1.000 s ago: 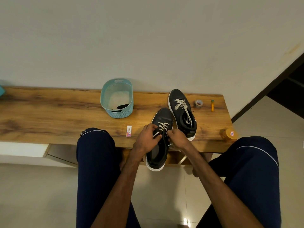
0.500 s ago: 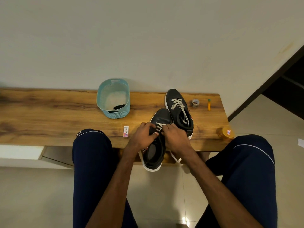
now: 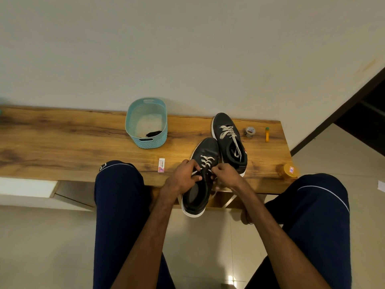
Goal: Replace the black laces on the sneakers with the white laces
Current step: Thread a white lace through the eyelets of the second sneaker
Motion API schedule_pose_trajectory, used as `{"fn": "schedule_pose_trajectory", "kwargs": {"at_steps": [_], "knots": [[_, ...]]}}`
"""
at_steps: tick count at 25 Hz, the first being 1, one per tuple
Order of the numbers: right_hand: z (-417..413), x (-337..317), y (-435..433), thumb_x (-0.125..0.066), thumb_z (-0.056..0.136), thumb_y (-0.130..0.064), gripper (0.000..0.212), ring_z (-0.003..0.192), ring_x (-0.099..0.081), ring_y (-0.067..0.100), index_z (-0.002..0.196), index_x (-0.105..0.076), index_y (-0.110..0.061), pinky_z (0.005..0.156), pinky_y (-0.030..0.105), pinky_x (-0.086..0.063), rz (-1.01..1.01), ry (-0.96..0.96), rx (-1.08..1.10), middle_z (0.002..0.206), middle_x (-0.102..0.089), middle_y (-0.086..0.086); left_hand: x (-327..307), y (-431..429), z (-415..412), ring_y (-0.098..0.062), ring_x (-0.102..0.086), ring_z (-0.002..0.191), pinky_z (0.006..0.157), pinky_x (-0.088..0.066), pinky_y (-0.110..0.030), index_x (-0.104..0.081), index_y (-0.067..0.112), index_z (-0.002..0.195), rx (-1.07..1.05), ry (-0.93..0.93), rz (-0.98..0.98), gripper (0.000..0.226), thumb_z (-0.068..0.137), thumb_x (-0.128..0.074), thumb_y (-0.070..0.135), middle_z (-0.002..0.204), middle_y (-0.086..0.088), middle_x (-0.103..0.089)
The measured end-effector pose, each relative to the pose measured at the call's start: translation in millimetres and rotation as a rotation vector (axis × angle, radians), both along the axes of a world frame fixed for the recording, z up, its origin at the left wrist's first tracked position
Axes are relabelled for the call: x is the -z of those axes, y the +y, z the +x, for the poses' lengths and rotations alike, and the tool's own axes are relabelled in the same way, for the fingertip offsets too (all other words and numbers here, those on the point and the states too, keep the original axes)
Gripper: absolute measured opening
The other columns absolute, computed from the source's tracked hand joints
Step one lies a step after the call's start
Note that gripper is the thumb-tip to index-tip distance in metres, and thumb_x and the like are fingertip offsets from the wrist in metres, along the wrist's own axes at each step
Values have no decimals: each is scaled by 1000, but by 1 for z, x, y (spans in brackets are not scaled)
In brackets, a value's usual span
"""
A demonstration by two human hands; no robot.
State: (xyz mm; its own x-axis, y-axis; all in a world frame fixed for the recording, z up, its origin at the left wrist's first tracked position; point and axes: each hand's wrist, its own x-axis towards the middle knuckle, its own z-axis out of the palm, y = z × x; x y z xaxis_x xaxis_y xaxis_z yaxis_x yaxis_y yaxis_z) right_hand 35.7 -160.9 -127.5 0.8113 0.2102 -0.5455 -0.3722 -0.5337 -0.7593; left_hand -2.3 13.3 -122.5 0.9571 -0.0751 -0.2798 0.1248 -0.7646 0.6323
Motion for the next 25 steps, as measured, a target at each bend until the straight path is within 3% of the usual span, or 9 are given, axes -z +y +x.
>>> {"fn": "schedule_pose_trajectory", "kwargs": {"at_steps": [2,5,8,12,17,20,22,25], "knots": [[1,4,0,-54,99,-27,20,75,-64,20,85,-63,-16,76,40,-53,-218,-165,-157,85,-69,7,-2,-3,-2,-14,-53,111,91,-46,-28,-56,21,116,7,-44,41,29,89,-68,22,122,0,-53],[-1,8,-2,-58,98,-36,19,80,-65,19,86,-61,-21,77,39,-54,-159,-202,-155,85,-68,2,-3,-9,-2,-14,-55,100,79,-44,-25,-56,18,114,-27,-119,105,29,88,-67,25,115,-1,-56],[-1,9,0,-61,96,-32,16,81,-63,18,91,-64,-17,78,39,-53,-224,-311,-177,85,-67,1,-2,-18,-3,-16,-57,95,76,-46,-27,-56,15,113,-77,-158,185,24,92,-64,22,110,-3,-60],[1,11,7,-56,99,-29,17,81,-64,21,93,-63,-15,81,43,-54,-176,-314,-121,85,-68,5,-2,-23,-7,-11,-51,82,67,-37,-23,-55,10,108,-311,-231,157,15,96,-57,18,100,-4,-62],[1,14,8,-58,98,-35,19,79,-64,16,88,-62,-19,75,34,-51,-181,-344,-64,81,-68,-1,0,-19,-3,-10,-51,82,65,-36,-22,-55,10,106,-367,-221,115,14,95,-59,17,99,-5,-62],[3,13,8,-61,96,-35,18,84,-62,14,99,-61,-18,77,33,-49,-179,-381,-55,89,-65,-3,2,-19,-3,-11,-52,85,69,-40,-23,-54,12,109,-340,-199,117,17,94,-61,18,101,-3,-61],[4,12,8,-65,93,-33,20,89,-59,15,104,-59,-18,79,36,-51,-198,-501,-115,96,-63,-3,1,-19,-3,-10,-52,85,69,-40,-23,-54,13,109,-333,-203,125,17,94,-61,17,102,-3,-62],[4,8,10,-57,97,-29,20,106,-56,22,113,-59,-17,88,41,-48,-484,-754,-392,113,-62,2,0,-19,-3,-9,-50,84,68,-38,-22,-54,13,109,-320,-208,147,16,94,-60,16,103,-2,-61]]}}
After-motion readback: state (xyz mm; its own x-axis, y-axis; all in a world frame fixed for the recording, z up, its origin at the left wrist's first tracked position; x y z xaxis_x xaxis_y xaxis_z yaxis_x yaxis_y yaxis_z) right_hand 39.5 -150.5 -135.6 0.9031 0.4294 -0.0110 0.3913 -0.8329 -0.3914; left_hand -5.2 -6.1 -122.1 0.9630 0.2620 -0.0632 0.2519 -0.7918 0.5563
